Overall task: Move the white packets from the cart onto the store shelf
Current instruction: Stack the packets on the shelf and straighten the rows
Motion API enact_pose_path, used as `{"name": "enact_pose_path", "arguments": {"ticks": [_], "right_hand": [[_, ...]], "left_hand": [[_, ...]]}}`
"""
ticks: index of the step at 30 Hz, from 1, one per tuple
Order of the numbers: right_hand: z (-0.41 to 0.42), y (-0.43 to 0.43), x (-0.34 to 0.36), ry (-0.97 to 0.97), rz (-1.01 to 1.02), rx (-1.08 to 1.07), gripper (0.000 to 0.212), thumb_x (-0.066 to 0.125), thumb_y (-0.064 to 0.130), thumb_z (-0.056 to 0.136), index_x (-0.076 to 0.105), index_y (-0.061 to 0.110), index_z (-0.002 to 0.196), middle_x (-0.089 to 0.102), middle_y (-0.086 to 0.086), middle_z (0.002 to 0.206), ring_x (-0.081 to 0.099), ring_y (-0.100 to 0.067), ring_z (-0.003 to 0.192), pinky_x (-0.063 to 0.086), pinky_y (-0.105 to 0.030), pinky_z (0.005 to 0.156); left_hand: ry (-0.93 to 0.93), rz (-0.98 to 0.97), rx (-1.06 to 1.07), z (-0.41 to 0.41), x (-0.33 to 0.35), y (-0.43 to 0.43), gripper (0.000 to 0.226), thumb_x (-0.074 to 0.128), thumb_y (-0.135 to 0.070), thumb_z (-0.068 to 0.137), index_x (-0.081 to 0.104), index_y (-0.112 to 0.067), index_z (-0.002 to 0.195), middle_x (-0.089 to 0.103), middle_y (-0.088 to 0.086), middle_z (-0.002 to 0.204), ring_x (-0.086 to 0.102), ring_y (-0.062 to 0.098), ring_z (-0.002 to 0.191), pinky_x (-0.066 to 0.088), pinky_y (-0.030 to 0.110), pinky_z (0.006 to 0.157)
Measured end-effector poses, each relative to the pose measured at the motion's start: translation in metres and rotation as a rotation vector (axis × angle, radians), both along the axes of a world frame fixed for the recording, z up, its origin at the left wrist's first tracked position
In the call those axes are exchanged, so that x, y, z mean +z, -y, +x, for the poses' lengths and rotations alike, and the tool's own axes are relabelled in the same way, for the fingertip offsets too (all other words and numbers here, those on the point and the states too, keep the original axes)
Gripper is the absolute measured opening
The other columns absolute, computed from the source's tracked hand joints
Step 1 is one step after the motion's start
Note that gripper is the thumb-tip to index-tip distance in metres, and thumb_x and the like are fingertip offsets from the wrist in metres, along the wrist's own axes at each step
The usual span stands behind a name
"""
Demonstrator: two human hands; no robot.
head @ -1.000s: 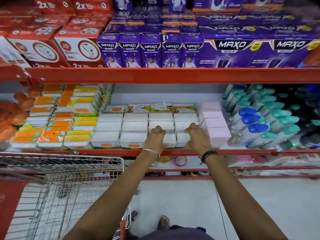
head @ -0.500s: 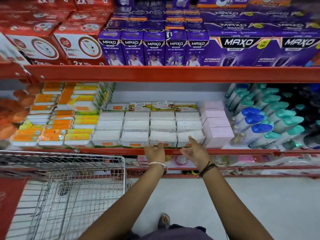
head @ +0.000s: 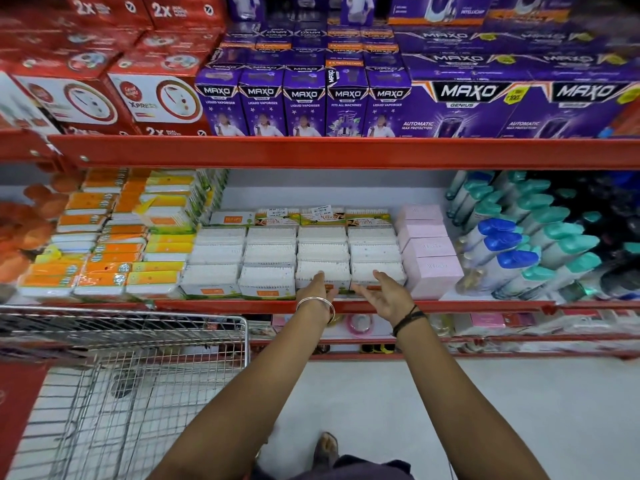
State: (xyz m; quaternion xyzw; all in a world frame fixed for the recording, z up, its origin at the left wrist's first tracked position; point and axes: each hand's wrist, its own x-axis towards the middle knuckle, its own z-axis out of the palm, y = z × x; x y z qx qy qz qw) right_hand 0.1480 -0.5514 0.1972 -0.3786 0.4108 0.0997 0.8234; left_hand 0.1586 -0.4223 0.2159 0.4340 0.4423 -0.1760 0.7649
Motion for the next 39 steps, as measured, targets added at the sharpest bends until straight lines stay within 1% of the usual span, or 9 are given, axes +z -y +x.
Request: {"name": "enact_pose_path", "arguments": {"ticks": [4,10,14,19,23,28,32,37,39], "right_hand": [[-0.004,0.002,0.004,-0.008,-0.025,0.014,0.052,0.054,0.018,0.094,0.031,0.005,0.139,0.03,-0.038,0.143,0.063,-0.035,0.098,0.061,-0.024,0.055],[-0.019,-0.026,0.006,-0.005,-0.053,0.051,0.055,0.056,0.031,0.092,0.035,0.008,0.137,0.052,-0.032,0.128,0.065,-0.033,0.097,0.059,-0.03,0.07],[-0.029,-0.077,0.008,0.025,0.023,0.169,0.044,0.054,0.021,0.094,0.042,0.003,0.132,0.06,-0.024,0.103,0.059,-0.035,0.107,0.051,-0.036,0.09],[-0.013,-0.146,0.018,0.01,0.102,0.25,0.039,0.056,0.009,0.092,0.044,-0.005,0.126,0.047,-0.033,0.132,0.052,-0.036,0.121,0.046,-0.032,0.093],[-0.001,-0.176,0.018,0.0,0.103,0.129,0.047,0.058,0.01,0.091,0.041,0.0,0.133,0.044,-0.026,0.135,0.054,-0.034,0.121,0.046,-0.034,0.103],[0.009,-0.198,0.019,-0.095,0.009,-0.023,0.055,0.068,0.016,0.085,0.043,0.001,0.132,0.053,-0.029,0.128,0.066,-0.033,0.096,0.06,-0.028,0.063],[0.013,-0.202,0.016,-0.131,-0.023,-0.046,0.051,0.066,0.015,0.087,0.044,-0.003,0.129,0.055,-0.03,0.126,0.066,-0.037,0.102,0.056,-0.032,0.081],[0.017,-0.206,0.013,-0.12,-0.058,-0.052,0.053,0.068,0.018,0.085,0.045,-0.001,0.129,0.05,-0.028,0.133,0.069,-0.033,0.093,0.056,-0.031,0.082],[0.016,-0.207,0.014,-0.12,-0.085,-0.066,0.054,0.068,0.019,0.086,0.044,-0.001,0.129,0.054,-0.028,0.128,0.069,-0.032,0.091,0.055,-0.03,0.082]], "left_hand": [[0.008,-0.011,-0.012,-0.001,0.002,-0.001,0.051,0.06,-0.02,0.09,0.041,-0.005,0.135,0.044,0.019,0.14,0.064,0.03,0.105,0.057,0.03,0.083],[0.026,0.026,-0.035,-0.015,-0.012,-0.024,0.041,0.061,-0.02,0.09,0.05,0.0,0.123,0.057,0.019,0.112,0.06,0.032,0.103,0.053,0.036,0.083],[0.039,0.297,0.121,-0.022,-0.023,-0.075,0.018,0.06,-0.019,0.087,0.051,-0.006,0.078,0.05,0.011,0.072,0.047,0.022,0.059,0.043,0.03,0.056],[0.024,0.277,0.316,-0.007,-0.016,-0.142,0.039,0.059,-0.024,0.086,0.043,0.0,0.113,0.059,0.023,0.108,0.06,0.033,0.098,0.05,0.042,0.092],[-0.028,0.278,0.252,0.011,-0.02,-0.165,0.065,0.066,-0.041,0.081,0.042,0.004,0.122,0.057,0.027,0.126,0.057,0.043,0.115,0.048,0.053,0.099],[-0.001,0.266,0.33,0.024,-0.007,-0.176,0.064,0.067,-0.027,0.084,0.034,0.001,0.13,0.05,0.024,0.135,0.058,0.038,0.115,0.05,0.049,0.099],[0.019,0.235,0.315,0.028,-0.007,-0.178,0.062,0.064,-0.017,0.086,0.028,0.001,0.133,0.048,0.019,0.135,0.059,0.035,0.111,0.052,0.046,0.096],[0.054,0.216,0.29,0.025,-0.001,-0.185,0.038,0.058,-0.007,0.089,0.028,-0.015,0.111,0.056,-0.002,0.041,0.052,0.018,0.047,0.045,0.028,0.054],[0.051,0.183,0.279,0.024,0.002,-0.186,0.036,0.058,-0.005,0.088,0.025,-0.01,0.101,0.048,0.002,0.048,0.05,0.018,0.046,0.043,0.027,0.051]]}}
